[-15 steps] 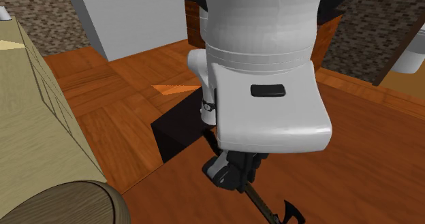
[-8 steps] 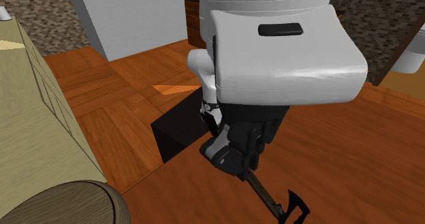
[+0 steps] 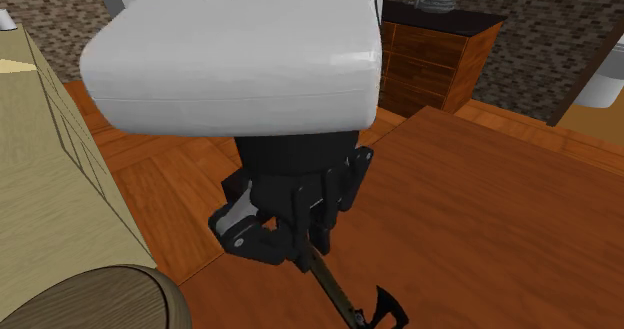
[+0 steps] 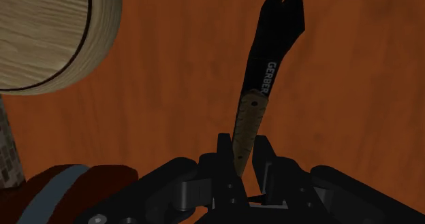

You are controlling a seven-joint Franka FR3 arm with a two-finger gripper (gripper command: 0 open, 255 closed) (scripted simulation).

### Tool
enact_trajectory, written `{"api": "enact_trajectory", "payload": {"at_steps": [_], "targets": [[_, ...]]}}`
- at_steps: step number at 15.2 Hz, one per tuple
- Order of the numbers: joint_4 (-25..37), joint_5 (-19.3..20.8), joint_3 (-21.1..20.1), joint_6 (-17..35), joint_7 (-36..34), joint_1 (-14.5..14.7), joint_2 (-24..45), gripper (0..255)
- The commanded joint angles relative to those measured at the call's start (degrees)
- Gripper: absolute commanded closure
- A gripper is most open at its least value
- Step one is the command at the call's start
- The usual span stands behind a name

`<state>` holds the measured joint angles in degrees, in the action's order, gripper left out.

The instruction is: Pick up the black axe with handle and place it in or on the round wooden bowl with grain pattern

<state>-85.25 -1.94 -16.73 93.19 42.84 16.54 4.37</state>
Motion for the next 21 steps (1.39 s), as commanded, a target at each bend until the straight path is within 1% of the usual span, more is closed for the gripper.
{"api": "enact_trajectory", "payload": {"at_steps": [1, 5, 8, 11, 13, 15, 16, 17, 18, 19, 21], "targets": [[2.44, 0.32, 1.02, -0.69, 2.25, -1.14, 1.92, 255], [8.15, 0.91, 2.84, -2.35, 6.41, -3.36, 6.29, 255], [13.77, 1.40, 4.05, -4.12, 9.35, -4.89, 10.37, 255], [21.02, 1.94, 5.13, -6.57, 12.12, -6.29, 15.38, 255], [27.28, 2.38, 5.76, -8.84, 13.87, -7.10, 19.51, 255], [35.66, 2.93, 6.35, -12.06, 15.56, -7.69, 24.79, 255], [41.54, 3.30, 6.65, -14.43, 16.38, -7.80, 28.34, 255], [55.55, 4.14, 7.18, -20.46, 17.35, -7.11, 36.35, 255], [47.79, 3.65, 7.03, -16.59, 17.40, -7.95, 32.49, 255], [43.67, 3.42, 6.95, -14.36, 17.46, -8.39, 30.61, 255], [37.79, 3.09, 6.84, -10.98, 17.58, -8.98, 28.13, 255]]}}
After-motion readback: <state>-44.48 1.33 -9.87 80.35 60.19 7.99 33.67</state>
